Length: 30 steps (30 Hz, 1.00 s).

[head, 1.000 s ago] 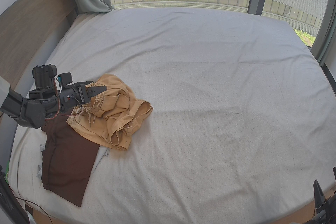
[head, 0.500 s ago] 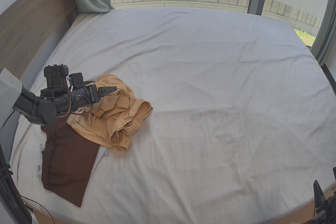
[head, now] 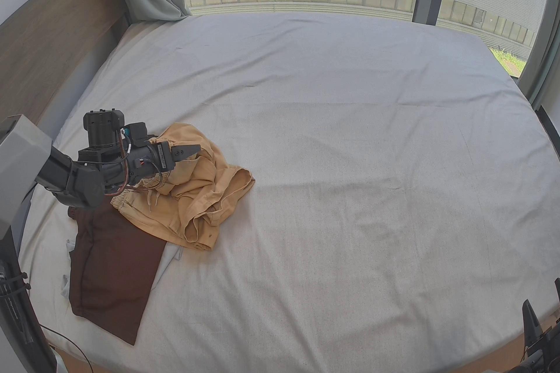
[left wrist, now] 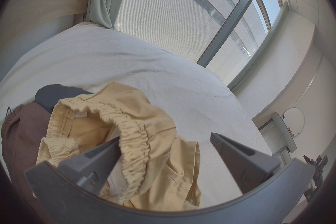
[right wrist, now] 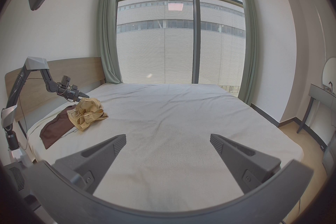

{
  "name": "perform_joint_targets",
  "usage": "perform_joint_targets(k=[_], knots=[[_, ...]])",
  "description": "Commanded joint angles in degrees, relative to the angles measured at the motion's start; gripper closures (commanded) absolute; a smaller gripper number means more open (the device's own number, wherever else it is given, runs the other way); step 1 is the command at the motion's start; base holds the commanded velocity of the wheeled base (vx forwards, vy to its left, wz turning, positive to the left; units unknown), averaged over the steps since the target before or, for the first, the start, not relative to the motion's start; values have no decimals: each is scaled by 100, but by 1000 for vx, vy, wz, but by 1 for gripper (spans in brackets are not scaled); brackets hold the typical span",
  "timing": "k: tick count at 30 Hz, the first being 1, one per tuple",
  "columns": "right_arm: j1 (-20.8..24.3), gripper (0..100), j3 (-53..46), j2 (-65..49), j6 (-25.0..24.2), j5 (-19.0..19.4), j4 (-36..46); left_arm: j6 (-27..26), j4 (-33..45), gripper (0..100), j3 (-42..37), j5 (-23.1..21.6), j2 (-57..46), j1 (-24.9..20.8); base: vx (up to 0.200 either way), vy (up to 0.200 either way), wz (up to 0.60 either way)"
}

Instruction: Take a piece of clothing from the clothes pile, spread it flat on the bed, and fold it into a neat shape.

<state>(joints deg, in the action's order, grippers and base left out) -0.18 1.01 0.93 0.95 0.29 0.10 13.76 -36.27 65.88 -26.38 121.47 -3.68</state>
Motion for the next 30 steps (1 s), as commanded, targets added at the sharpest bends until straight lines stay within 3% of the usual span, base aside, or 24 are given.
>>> perform_joint_targets(k=[1,14,24,30], knots=[[1,0,-92,-49,2,6,-1,-5,-3,100,83,1,88,-1,0,0,0],[1,0,-84,-49,2,-3,-1,30,6,100,-101,-78,-18,8,0,0,0],[1,0,-84,-49,2,-3,-1,663,-12,100,-875,-78,-818,34,0,0,0],[1,0,-84,-40,2,-3,-1,733,-258,100,-1350,-78,-1143,43,0,0,0]])
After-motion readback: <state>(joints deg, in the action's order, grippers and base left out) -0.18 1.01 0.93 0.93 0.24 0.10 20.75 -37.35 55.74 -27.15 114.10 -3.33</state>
